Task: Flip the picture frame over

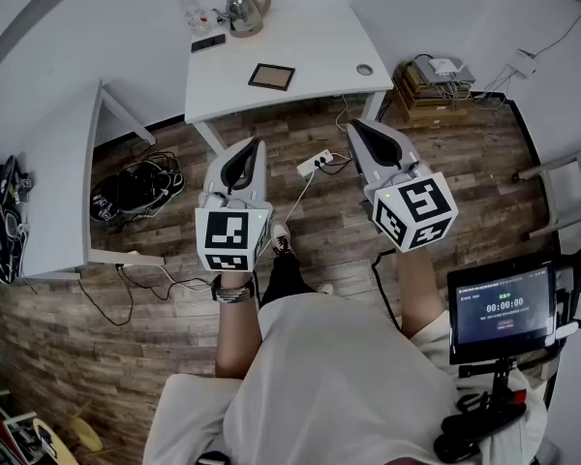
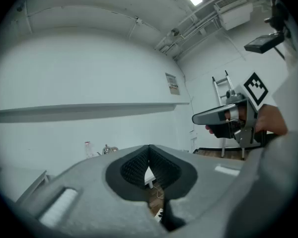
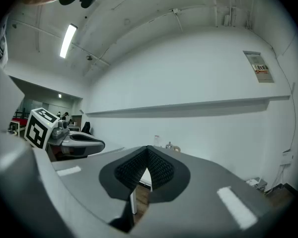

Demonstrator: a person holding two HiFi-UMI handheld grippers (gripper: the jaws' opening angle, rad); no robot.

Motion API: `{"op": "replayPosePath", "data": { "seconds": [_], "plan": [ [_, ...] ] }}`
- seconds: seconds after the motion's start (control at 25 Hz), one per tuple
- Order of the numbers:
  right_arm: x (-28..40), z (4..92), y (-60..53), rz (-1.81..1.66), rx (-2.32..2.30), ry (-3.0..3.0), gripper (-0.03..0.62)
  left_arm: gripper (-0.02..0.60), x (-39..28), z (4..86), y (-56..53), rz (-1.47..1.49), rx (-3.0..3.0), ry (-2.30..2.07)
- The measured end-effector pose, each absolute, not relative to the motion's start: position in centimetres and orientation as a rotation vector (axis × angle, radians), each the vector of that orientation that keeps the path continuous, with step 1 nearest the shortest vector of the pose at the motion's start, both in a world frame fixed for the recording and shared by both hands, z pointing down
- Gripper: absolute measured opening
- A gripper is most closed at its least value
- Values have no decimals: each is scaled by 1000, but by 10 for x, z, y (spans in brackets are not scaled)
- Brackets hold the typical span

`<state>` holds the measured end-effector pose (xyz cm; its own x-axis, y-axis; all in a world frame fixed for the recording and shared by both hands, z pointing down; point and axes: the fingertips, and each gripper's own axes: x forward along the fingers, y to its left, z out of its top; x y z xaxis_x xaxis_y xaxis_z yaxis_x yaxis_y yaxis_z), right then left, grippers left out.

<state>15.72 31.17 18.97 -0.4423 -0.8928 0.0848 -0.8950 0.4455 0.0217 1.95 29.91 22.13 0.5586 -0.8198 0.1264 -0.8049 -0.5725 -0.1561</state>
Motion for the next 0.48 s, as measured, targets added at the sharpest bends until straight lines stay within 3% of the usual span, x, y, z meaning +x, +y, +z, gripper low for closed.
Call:
{"op": "replayPosePath", "data": {
  "seconds": [0.48],
  "plan": [
    [139,205,220,89,1562,-2606,2,3,2,237,211,-303,-2700,1453]
  ]
}}
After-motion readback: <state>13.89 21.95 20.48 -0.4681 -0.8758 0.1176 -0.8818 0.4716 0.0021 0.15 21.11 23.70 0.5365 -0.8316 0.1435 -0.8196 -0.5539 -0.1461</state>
